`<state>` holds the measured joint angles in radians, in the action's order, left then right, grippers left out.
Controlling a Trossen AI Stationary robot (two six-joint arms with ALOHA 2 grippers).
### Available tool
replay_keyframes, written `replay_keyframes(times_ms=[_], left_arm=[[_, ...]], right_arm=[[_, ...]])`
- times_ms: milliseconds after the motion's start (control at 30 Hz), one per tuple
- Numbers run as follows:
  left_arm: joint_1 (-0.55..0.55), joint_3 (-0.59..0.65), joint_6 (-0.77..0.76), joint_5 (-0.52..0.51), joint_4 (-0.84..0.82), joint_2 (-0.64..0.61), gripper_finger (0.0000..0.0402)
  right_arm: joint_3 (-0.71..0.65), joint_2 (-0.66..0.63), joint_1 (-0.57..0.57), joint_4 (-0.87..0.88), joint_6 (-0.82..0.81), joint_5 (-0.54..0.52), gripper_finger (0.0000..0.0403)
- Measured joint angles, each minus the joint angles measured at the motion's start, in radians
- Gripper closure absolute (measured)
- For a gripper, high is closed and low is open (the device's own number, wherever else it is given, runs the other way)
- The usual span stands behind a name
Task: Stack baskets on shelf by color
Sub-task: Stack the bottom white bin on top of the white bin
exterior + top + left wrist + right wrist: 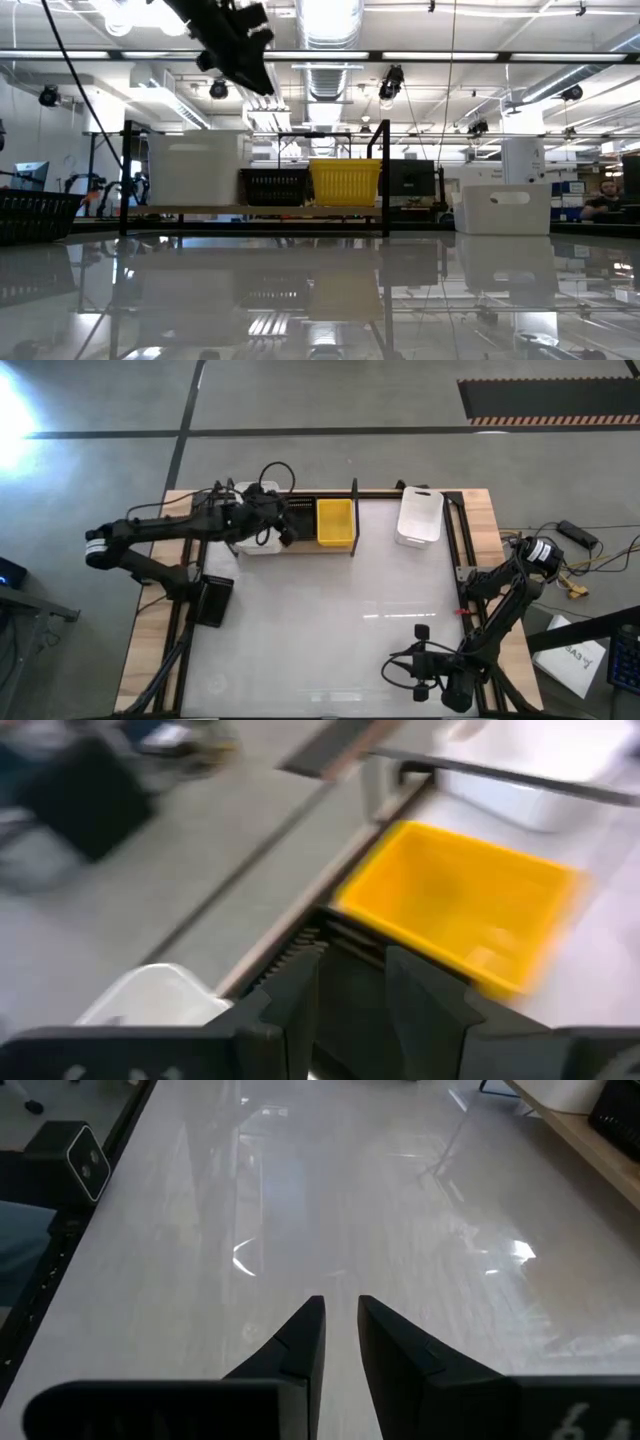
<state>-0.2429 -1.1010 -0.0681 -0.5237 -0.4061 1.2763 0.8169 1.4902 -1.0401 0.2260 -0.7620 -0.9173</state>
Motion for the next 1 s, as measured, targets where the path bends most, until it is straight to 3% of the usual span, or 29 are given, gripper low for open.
replay_keyframes(times_ms=[167,367,633,800,1000], left_arm=[[0.042,-0.046,0.05,0.2,-0.253,-0.039,0.0297],[0.062,-0.024,0.056,0.208,-0.54,-0.046,0.0275],[0.062,0.064,0.073,0.195,-0.538,-0.04,0.0242],[0.062,0.1,0.076,0.121,-0.519,-0.04,0.0284],[0.063,0.1,0.093,0.105,-0.514,-0.04,0.0376]], right_arm=[[0.0,0.0,0.0,0.0,-0.001,0.0,0.0346],[0.0,0.0,0.0,0.0,0.001,0.0,0.0346],[0.0,0.0,0.0,0.0,0.003,0.0,0.0346],[0.0,0.0,0.0,0.0,0.003,0.0,0.0346],[0.0,0.0,0.0,0.0,0.003,0.0,0.0346]])
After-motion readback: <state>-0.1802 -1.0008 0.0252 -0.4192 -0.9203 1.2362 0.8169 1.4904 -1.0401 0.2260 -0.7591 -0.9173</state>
